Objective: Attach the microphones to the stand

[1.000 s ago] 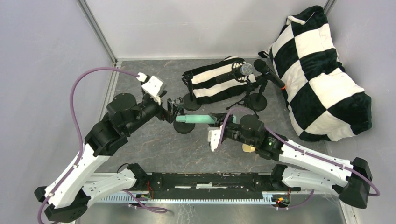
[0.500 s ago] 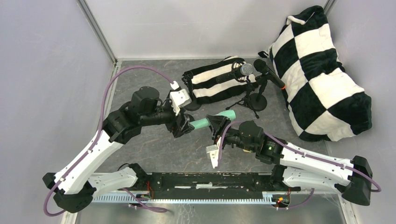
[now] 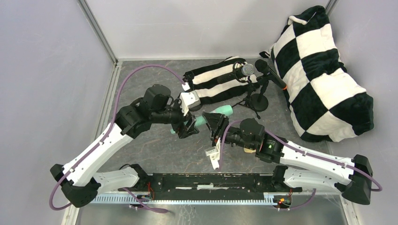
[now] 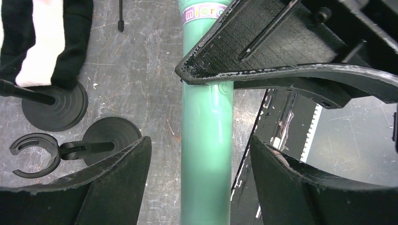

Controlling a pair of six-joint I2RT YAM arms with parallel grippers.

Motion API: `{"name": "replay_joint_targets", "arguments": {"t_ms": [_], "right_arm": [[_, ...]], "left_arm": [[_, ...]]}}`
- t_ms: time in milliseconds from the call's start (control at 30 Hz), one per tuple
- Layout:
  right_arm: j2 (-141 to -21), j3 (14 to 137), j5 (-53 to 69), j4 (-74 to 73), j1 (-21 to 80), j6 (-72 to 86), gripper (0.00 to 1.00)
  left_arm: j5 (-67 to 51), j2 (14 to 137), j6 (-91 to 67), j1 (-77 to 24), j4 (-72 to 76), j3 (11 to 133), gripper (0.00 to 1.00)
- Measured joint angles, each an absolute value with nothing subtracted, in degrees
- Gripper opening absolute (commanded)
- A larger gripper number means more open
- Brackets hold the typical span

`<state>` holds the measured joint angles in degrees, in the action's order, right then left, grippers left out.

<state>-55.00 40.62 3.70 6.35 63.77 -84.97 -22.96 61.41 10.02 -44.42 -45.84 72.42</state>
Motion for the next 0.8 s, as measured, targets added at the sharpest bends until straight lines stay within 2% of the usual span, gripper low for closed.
{"name": "replay_joint_targets", "arguments": {"t_ms": [200,300,533,633,800], "right_arm": [[-55.8,42.2,4.4,6.7,64.1,-86.5,0.05],[-55.9,42.3,4.5,6.7,64.1,-86.9,0.10],[-55.9,42.3,4.2,6.4,64.0,-86.9,0.24],[-55.9,42.3,4.2,6.3,64.0,-86.8,0.37],[-55.4,42.3,4.3,6.4,64.0,-86.5,0.69]], "left_arm": [[-23.1,62.7,10.0,-44.4,-46.2,72.4,0.67],[-23.1,63.0,10.0,-44.4,-46.2,72.4,0.60],[-24.6,63.8,10.1,-44.6,-46.4,72.5,0.23],[-24.7,63.9,10.1,-44.6,-46.5,72.5,0.04],[-23.9,63.9,10.1,-44.7,-46.5,72.5,0.02]]}}
